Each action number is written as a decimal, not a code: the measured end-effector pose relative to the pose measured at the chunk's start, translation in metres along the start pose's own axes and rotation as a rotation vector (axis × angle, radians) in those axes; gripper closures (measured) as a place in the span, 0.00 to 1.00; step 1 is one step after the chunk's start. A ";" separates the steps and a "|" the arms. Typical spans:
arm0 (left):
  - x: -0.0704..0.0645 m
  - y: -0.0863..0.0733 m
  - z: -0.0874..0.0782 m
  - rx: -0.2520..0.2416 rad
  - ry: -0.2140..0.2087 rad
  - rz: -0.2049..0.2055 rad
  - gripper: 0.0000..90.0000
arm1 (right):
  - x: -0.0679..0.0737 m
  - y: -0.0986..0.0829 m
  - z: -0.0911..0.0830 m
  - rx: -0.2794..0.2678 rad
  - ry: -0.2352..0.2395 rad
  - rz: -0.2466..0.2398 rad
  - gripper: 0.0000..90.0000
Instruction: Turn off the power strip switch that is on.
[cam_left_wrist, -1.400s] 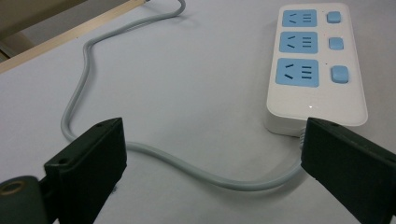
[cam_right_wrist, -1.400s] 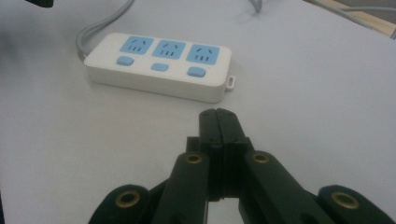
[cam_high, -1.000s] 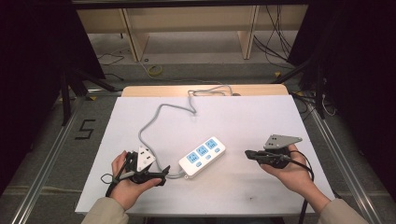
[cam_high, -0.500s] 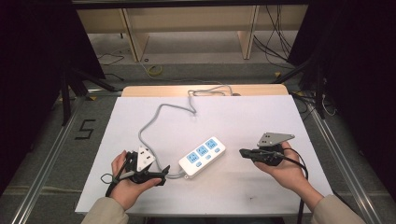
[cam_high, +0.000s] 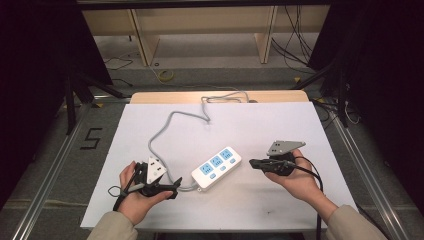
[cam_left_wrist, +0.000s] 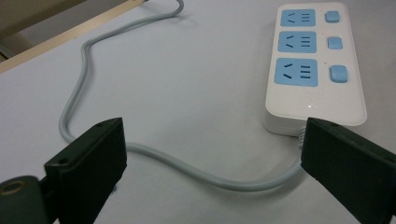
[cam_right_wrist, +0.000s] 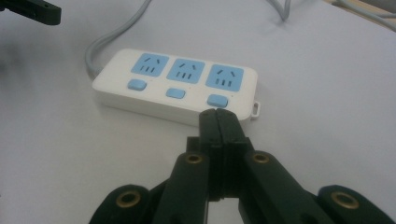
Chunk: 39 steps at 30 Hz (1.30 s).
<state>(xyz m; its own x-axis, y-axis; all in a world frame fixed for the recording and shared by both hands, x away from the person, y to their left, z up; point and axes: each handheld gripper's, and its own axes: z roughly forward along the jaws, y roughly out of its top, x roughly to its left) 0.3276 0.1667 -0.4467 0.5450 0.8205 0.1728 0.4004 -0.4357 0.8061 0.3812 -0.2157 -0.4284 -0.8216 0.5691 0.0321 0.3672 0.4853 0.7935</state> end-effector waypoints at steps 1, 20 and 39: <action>0.000 0.000 0.000 0.000 0.000 0.000 0.07 | 0.000 0.001 0.001 0.001 0.001 -0.004 1.00; -0.001 0.000 0.000 -0.003 -0.002 0.001 0.07 | 0.011 0.017 0.028 0.020 0.045 -0.016 1.00; 0.000 0.000 0.000 -0.004 -0.003 -0.002 0.07 | 0.023 0.036 0.065 0.074 0.092 -0.020 1.00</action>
<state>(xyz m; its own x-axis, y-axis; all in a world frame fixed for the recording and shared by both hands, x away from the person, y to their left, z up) 0.3277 0.1662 -0.4467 0.5460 0.8205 0.1693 0.3991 -0.4324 0.8086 0.4036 -0.1420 -0.4382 -0.8642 0.4975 0.0752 0.3789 0.5453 0.7477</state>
